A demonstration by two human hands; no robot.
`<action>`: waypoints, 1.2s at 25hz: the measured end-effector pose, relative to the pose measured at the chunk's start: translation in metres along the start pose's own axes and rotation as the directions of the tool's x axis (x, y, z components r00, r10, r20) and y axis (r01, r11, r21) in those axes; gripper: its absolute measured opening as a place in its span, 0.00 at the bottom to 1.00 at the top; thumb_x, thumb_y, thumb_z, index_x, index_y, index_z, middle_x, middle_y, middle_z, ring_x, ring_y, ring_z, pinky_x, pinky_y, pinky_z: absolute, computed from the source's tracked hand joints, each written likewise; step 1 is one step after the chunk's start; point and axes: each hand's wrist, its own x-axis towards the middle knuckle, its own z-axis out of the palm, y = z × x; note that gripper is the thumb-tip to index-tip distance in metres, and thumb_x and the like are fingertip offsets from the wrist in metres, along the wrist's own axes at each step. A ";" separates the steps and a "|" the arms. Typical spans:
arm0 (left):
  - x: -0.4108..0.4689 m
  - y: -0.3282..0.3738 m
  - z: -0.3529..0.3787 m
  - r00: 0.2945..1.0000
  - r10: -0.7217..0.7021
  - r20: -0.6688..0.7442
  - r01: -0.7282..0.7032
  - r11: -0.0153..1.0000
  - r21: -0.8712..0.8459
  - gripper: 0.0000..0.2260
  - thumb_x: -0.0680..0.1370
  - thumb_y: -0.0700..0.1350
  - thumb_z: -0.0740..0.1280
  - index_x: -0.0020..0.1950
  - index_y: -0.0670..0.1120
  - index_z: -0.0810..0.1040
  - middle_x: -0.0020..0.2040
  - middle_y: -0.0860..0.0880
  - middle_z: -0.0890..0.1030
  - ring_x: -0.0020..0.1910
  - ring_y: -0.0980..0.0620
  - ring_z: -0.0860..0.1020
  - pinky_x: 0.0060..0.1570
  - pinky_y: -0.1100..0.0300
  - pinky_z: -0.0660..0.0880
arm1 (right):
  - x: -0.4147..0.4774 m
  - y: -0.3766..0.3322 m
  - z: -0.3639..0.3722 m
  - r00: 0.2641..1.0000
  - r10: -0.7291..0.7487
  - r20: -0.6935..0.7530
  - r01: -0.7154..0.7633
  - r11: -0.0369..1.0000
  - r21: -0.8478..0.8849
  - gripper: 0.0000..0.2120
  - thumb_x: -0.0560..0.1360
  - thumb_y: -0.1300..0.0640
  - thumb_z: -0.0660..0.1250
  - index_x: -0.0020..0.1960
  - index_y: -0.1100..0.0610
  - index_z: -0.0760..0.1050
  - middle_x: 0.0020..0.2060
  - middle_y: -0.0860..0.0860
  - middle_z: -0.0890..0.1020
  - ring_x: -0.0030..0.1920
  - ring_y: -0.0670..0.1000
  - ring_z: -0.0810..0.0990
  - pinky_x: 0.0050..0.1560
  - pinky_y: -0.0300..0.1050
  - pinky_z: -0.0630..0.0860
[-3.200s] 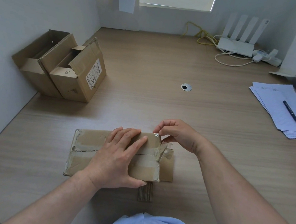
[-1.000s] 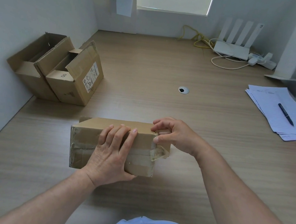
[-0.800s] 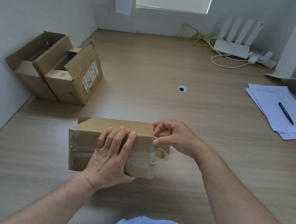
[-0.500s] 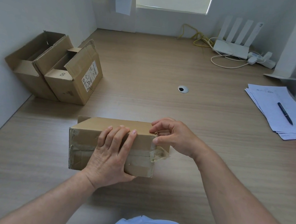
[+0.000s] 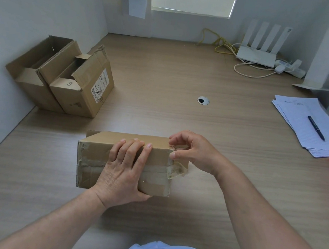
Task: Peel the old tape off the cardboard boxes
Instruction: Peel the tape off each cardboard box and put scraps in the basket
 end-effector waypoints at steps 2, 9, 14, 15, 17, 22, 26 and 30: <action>0.001 -0.001 0.000 1.000 0.001 -0.003 -0.001 1.000 -0.003 0.54 0.57 0.69 0.72 0.72 0.39 0.61 0.65 0.40 0.65 0.67 0.40 0.65 0.71 0.43 0.55 | 0.001 0.000 0.000 1.000 -0.005 0.009 0.005 1.000 -0.022 0.13 0.67 0.67 0.74 0.42 0.50 0.79 0.54 0.50 0.77 0.56 0.51 0.77 0.57 0.44 0.75; 0.004 -0.002 -0.001 1.000 0.000 0.000 0.000 1.000 -0.006 0.54 0.57 0.70 0.71 0.72 0.39 0.61 0.65 0.40 0.65 0.66 0.41 0.65 0.71 0.43 0.55 | -0.001 0.000 0.001 0.997 -0.044 -0.057 0.042 0.999 -0.034 0.12 0.67 0.67 0.74 0.40 0.50 0.79 0.51 0.50 0.77 0.56 0.52 0.77 0.59 0.46 0.74; 0.005 -0.001 -0.002 1.000 0.000 0.009 0.000 1.000 -0.004 0.54 0.56 0.69 0.71 0.72 0.39 0.61 0.64 0.40 0.65 0.66 0.41 0.65 0.70 0.43 0.56 | 0.000 -0.006 0.001 0.996 -0.037 -0.077 0.031 0.997 -0.072 0.13 0.66 0.67 0.74 0.39 0.51 0.78 0.53 0.56 0.77 0.55 0.54 0.77 0.57 0.49 0.74; 0.006 -0.001 -0.002 1.000 0.001 0.011 -0.001 1.000 -0.003 0.54 0.56 0.69 0.71 0.72 0.39 0.61 0.64 0.40 0.65 0.66 0.41 0.65 0.70 0.43 0.56 | 0.001 -0.008 -0.001 0.998 -0.028 -0.061 0.023 0.996 -0.081 0.13 0.66 0.68 0.74 0.38 0.51 0.77 0.53 0.57 0.77 0.54 0.55 0.77 0.56 0.48 0.75; 0.006 -0.001 -0.003 1.000 0.001 0.015 -0.001 1.000 -0.005 0.54 0.57 0.69 0.71 0.72 0.39 0.61 0.64 0.41 0.65 0.66 0.41 0.65 0.71 0.43 0.55 | 0.003 -0.011 -0.004 1.000 -0.018 -0.025 0.015 0.994 -0.106 0.13 0.65 0.68 0.75 0.37 0.52 0.77 0.52 0.58 0.76 0.50 0.52 0.76 0.52 0.44 0.75; 0.007 -0.001 -0.003 1.000 -0.009 0.024 0.009 1.000 -0.004 0.55 0.55 0.69 0.73 0.72 0.39 0.61 0.65 0.40 0.65 0.66 0.41 0.64 0.70 0.42 0.56 | 0.002 -0.006 -0.001 0.999 0.003 -0.044 -0.005 0.999 -0.048 0.13 0.67 0.68 0.73 0.38 0.53 0.73 0.50 0.56 0.77 0.48 0.50 0.76 0.50 0.45 0.75; 0.007 -0.001 -0.003 1.000 -0.011 0.025 0.011 1.000 -0.004 0.55 0.56 0.69 0.73 0.72 0.39 0.61 0.65 0.40 0.65 0.66 0.41 0.64 0.70 0.42 0.56 | 0.004 -0.005 -0.002 1.000 0.000 -0.010 -0.001 0.996 -0.086 0.12 0.69 0.66 0.73 0.45 0.52 0.78 0.51 0.52 0.77 0.51 0.48 0.78 0.53 0.40 0.75; 0.006 -0.001 -0.003 1.000 -0.011 0.025 0.011 1.000 -0.001 0.55 0.55 0.69 0.73 0.72 0.39 0.60 0.65 0.40 0.65 0.67 0.40 0.64 0.71 0.43 0.55 | 0.002 -0.006 -0.001 0.999 -0.027 -0.032 0.024 0.997 -0.073 0.12 0.68 0.67 0.73 0.40 0.50 0.77 0.48 0.52 0.76 0.46 0.46 0.76 0.47 0.41 0.73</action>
